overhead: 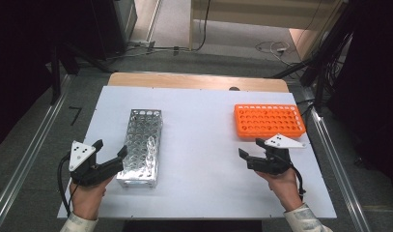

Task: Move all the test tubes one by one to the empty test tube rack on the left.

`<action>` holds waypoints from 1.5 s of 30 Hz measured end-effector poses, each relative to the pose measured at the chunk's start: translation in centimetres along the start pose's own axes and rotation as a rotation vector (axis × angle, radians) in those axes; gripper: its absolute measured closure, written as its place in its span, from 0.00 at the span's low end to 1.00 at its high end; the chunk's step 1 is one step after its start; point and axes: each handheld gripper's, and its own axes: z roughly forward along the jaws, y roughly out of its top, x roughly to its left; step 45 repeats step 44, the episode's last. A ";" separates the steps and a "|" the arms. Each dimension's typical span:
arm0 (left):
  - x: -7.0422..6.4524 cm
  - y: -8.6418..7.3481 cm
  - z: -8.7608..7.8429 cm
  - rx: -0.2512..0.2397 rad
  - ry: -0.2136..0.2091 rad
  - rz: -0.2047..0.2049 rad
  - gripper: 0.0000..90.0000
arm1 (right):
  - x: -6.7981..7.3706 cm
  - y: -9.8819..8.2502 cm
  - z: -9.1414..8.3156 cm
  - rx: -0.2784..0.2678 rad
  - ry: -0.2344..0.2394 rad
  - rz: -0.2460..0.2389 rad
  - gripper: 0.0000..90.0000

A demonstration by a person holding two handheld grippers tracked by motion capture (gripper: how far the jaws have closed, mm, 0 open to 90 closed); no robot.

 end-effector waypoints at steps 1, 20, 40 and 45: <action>0.2 -0.1 0.0 -0.002 0.007 -0.001 0.19 | -0.2 -0.1 -0.2 -0.001 -0.010 0.002 0.23; 3.4 -2.0 -0.1 0.045 0.136 -0.011 0.19 | -4.4 -3.2 -3.5 0.010 -0.154 0.065 0.21; 4.6 -4.3 2.1 0.197 0.174 -0.021 0.20 | -10.1 -8.1 -4.4 0.090 -0.298 0.241 0.18; 5.0 -4.5 2.5 0.234 0.176 -0.042 0.20 | -10.5 -8.7 -4.3 0.109 -0.301 0.279 0.16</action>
